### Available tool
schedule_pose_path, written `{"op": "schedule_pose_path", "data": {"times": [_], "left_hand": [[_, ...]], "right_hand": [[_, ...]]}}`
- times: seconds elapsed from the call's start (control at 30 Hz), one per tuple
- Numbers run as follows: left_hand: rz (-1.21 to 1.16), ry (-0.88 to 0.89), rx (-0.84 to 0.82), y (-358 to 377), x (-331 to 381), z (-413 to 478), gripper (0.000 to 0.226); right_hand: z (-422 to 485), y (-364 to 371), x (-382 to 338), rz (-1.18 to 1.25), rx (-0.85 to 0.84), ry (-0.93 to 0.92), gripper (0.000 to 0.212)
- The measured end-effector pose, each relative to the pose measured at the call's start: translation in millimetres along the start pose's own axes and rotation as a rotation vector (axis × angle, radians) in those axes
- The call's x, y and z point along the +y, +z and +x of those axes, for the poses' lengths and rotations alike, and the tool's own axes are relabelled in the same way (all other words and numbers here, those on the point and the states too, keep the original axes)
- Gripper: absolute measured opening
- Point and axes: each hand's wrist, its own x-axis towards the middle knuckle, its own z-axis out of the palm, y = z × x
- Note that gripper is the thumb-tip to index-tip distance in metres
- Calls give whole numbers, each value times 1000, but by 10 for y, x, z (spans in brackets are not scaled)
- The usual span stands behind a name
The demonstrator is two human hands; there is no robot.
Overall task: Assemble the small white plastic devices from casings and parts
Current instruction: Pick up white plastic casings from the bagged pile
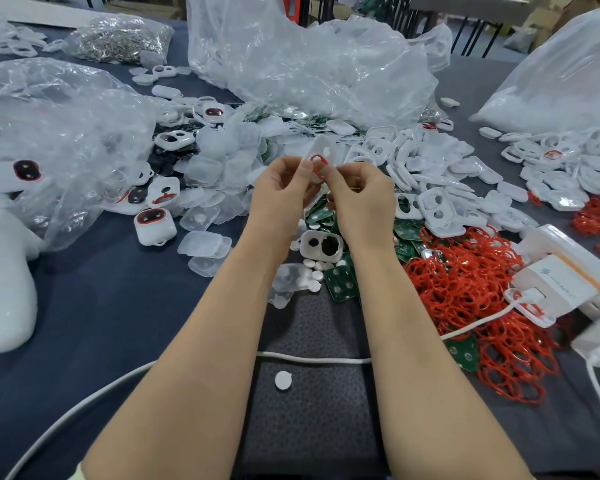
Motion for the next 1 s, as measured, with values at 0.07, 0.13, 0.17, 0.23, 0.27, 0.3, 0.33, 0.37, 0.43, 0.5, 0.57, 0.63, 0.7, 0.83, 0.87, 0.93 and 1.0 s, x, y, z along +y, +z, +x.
{"op": "schedule_pose_path", "data": {"times": [0.07,0.13,0.17,0.23,0.27,0.3,0.33,0.37,0.43,0.5,0.57,0.63,0.7,0.83,0.87,0.93,1.0], "left_hand": [[171,58,-17,10,-23,-12,15],[318,104,-38,12,-21,-30,17],[369,113,-44,14,-12,-41,18],[437,116,-34,5,-9,-44,20],[454,114,-26,-4,-9,-40,21],[459,112,-19,-6,-6,-41,20],[451,112,-10,-8,-2,-41,18],[443,116,5,-7,-5,-41,18],[438,123,38,-3,-20,-32,17],[432,110,61,-1,-32,-23,14],[326,33,70,-21,-29,-1,13],[111,-106,38,-46,3,8,16],[-34,-192,18,-54,33,12,17],[404,59,89,-14,-14,-1,14],[485,117,95,-3,-31,-11,12],[473,119,114,-3,-40,-25,12],[392,92,158,-34,-31,-3,12]], "right_hand": [[15,-3,16,-79,4,3,24],[28,-18,39,-114,2,5,27],[32,-24,48,-147,2,-10,26],[26,-30,53,-241,-1,-71,21],[19,-28,51,-285,-3,-107,18],[12,-25,48,-322,-2,-140,16],[4,-21,43,-354,-1,-170,15],[-4,-14,40,-382,1,-197,14],[-17,9,40,-430,5,-236,15],[-27,29,32,-468,1,-254,17],[-18,19,25,-474,-20,-253,17],[1,-16,18,-432,-63,-228,16],[4,-34,17,-403,-97,-211,15],[-14,15,24,-437,-43,-210,13],[-16,26,26,-432,-32,-202,13],[-17,33,25,-419,-25,-195,13],[-5,2,24,-410,-49,-178,11]]}}
